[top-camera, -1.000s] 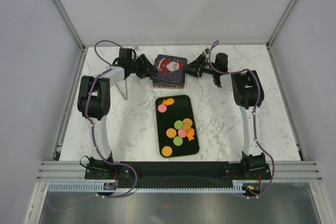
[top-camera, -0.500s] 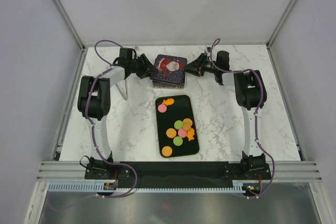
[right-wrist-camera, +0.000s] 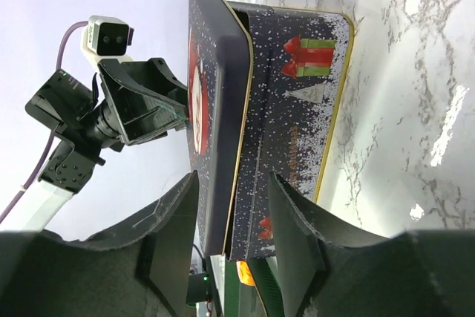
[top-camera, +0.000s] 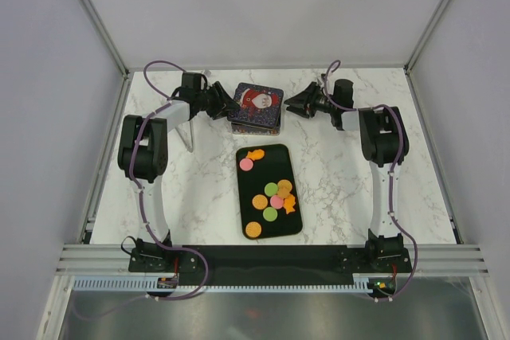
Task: Pack the cookies
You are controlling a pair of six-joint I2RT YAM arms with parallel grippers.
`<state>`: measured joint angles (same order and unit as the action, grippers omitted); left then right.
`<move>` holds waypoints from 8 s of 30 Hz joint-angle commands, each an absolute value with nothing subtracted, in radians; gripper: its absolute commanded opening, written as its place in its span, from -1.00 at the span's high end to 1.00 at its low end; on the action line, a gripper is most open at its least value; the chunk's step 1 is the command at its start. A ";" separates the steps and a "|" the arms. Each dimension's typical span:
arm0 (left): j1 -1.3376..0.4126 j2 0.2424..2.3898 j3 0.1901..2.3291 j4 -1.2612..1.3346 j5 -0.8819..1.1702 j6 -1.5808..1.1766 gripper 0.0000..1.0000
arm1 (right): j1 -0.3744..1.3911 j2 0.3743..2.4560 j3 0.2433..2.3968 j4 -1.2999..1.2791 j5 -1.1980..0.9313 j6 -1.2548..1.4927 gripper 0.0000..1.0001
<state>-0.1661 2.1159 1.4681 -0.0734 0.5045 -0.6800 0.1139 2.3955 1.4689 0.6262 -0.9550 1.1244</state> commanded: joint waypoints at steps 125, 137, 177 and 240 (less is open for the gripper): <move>-0.362 2.022 1.215 -0.020 0.442 -0.808 0.53 | 0.491 2.209 1.793 -0.376 -0.238 0.256 -0.69; -0.365 1.982 1.218 -0.029 0.434 -0.795 -0.08 | 0.436 2.165 1.763 -0.373 -0.362 0.213 -0.72; -0.202 2.109 1.497 -0.095 0.434 -0.788 -0.51 | 0.348 2.151 1.729 -0.354 -0.437 0.216 -0.73; -0.304 2.137 1.426 -0.032 0.416 -0.790 -0.20 | 0.408 2.114 1.686 -0.356 -0.373 0.259 -0.75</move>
<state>-0.2573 2.1006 1.3804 0.1028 0.3092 -0.8867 0.3901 2.1563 1.7226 -0.4049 -0.2550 0.2115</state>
